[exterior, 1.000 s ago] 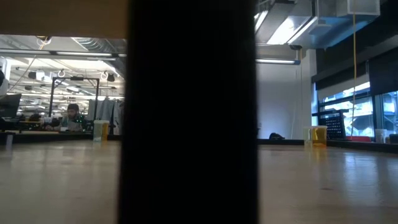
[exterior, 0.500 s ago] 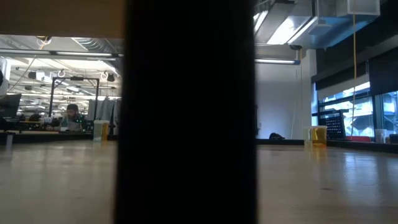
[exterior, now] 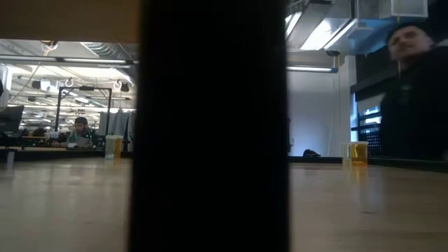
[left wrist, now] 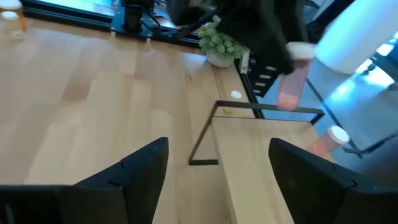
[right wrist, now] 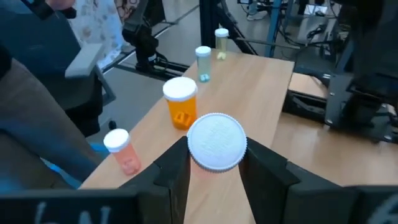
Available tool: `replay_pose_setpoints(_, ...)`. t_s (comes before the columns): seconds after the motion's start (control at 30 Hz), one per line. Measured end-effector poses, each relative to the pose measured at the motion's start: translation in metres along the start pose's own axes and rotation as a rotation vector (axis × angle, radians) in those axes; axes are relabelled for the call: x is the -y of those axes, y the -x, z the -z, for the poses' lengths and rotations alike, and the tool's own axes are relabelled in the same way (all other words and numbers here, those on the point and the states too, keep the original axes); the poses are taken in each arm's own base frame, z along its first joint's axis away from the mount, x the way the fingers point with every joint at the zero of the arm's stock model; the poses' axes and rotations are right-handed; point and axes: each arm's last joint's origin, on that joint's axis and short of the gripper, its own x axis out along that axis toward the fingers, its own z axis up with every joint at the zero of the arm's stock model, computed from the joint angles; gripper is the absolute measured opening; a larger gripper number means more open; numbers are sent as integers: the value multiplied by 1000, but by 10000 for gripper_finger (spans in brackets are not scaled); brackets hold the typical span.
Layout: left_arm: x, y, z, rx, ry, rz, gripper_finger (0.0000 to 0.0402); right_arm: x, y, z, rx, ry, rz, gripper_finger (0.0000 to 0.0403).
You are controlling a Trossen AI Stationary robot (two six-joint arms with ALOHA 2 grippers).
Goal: Pick and place medicine bottles onto shelf by color
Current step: Put the bottom middle pink pill bottle on the shelf aligned them with the other pink pill bottle
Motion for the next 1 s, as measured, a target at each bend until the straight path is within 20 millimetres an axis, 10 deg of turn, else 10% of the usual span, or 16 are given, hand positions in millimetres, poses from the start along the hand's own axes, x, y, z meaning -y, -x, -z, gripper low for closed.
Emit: replay_pose_setpoints(1.0,4,0,8,-92,-49,83,273,-20,-56,42,-167,-34,-48,131)
